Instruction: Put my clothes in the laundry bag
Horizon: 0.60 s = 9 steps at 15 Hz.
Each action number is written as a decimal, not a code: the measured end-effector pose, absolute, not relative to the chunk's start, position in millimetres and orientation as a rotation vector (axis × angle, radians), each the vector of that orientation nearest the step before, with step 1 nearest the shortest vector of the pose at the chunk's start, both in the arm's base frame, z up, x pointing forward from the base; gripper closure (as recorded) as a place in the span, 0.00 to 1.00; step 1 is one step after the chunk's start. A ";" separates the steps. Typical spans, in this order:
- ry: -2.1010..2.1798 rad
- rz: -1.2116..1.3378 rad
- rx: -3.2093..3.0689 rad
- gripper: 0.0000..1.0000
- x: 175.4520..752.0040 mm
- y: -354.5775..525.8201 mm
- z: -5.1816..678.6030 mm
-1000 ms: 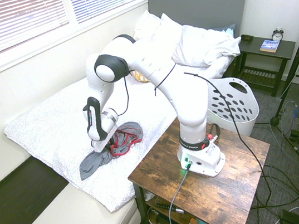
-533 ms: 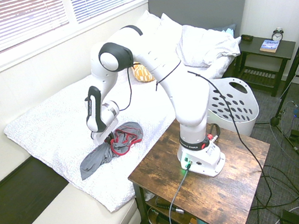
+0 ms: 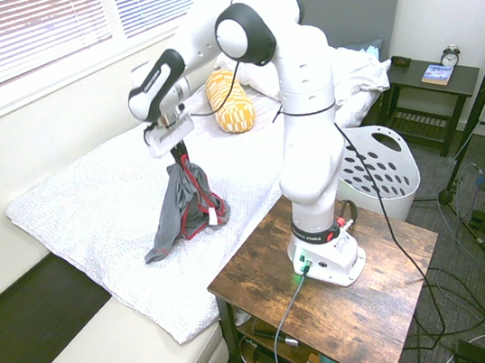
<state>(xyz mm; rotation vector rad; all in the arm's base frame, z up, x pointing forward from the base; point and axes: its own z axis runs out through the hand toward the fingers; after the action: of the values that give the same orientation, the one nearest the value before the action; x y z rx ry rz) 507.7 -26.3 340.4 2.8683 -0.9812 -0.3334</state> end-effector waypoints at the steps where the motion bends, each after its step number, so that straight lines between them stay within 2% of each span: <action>1: -0.967 -0.338 2.867 1.00 500.0 -40.4 379.3; 9: -1.002 -0.105 2.759 1.00 399.7 -152.9 651.0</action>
<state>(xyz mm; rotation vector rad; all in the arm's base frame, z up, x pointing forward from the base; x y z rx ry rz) 399.7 -152.9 651.0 2.7594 -1.0023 -0.1049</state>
